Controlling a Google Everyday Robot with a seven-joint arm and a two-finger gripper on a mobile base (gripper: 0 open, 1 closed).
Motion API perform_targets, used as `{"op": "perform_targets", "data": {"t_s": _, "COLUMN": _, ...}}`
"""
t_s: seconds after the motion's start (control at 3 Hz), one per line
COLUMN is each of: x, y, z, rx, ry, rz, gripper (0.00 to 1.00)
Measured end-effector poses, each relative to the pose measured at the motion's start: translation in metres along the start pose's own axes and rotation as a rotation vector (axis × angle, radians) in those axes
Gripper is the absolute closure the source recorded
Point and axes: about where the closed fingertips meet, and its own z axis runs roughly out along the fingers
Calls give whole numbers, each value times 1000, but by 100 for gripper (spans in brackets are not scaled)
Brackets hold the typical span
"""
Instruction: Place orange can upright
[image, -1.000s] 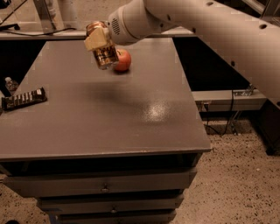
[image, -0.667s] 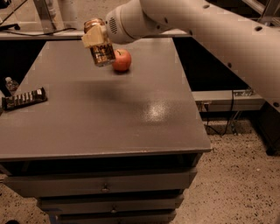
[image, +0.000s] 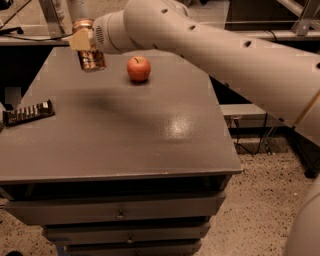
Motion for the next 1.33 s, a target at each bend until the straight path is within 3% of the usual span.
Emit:
{"op": "perform_targets", "data": {"t_s": 0.67, "x": 0, "y": 20, "z": 55, "rx": 64, "ry": -76, "rz": -22, "gripper": 100}}
{"op": "perform_targets", "data": {"t_s": 1.33, "x": 5, "y": 3, "z": 100, "rx": 97, "ry": -128, "rz": -59, "gripper": 100}}
